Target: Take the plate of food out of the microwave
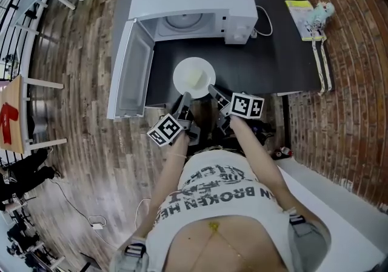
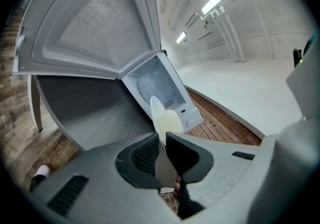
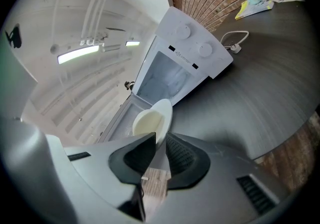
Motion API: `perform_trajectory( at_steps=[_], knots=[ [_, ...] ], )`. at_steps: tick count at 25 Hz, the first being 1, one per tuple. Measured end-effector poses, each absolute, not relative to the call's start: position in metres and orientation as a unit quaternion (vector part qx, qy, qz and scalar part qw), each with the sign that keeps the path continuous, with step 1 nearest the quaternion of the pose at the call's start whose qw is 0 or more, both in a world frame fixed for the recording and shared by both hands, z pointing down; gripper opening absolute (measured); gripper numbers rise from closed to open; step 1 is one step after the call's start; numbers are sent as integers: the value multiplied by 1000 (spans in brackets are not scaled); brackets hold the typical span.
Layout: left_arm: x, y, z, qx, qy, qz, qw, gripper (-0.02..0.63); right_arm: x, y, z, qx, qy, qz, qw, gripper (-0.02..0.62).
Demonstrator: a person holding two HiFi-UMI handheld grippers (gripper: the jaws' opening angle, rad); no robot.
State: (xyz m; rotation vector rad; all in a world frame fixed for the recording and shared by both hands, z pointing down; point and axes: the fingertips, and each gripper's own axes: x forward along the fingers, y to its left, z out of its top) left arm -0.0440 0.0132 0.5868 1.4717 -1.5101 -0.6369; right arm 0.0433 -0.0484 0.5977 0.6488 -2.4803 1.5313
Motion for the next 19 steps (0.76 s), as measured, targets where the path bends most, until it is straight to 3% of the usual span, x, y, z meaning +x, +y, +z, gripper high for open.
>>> perform_trajectory(
  at_steps=[19],
  knots=[
    [-40,18,595,584,-612,-258,467,51,47,-44,604,217,-824,516,91,63]
  ],
)
